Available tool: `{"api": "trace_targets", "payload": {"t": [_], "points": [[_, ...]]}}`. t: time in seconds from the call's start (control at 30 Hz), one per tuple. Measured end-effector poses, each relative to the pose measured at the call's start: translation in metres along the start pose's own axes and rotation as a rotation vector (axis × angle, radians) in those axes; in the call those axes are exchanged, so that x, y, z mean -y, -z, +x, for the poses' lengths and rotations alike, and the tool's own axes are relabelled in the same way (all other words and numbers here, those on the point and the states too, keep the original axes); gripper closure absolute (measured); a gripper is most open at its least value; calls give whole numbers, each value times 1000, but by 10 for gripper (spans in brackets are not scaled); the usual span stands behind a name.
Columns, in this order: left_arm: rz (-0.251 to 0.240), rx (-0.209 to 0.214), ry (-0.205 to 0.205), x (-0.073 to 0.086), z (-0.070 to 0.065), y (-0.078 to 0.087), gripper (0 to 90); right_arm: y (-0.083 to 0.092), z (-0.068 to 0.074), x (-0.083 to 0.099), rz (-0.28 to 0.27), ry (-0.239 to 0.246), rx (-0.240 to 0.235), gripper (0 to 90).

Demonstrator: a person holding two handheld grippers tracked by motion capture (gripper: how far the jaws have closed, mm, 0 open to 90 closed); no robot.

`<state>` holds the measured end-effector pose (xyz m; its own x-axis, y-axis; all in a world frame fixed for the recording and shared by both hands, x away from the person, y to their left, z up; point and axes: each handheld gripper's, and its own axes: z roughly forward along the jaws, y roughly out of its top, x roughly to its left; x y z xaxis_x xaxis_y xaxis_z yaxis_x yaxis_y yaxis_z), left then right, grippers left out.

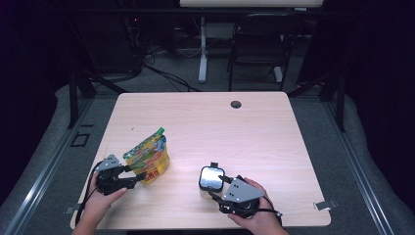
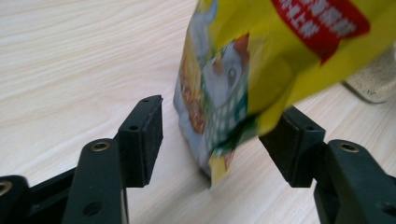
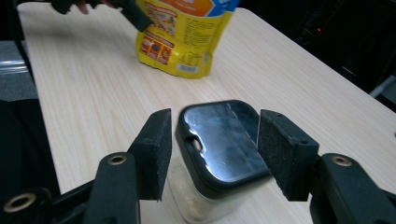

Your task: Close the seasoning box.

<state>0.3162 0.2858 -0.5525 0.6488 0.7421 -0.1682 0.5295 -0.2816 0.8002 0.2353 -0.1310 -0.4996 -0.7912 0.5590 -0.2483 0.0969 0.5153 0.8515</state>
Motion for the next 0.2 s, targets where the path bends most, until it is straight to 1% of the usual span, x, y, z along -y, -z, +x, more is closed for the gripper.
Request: {"api": "trace_targets", "payload": {"t": [0.07, 0.13, 0.2], "points": [[-8, -1, 14, 2, 1, 6, 363, 5, -4, 3, -7, -20, 19, 449], [-12, -7, 7, 4, 1, 12, 341, 12, -10, 6, -17, -43, 36, 446], [-6, -6, 4, 6, 1, 17, 340, 18, -15, 9, -32, -67, 51, 440]]}}
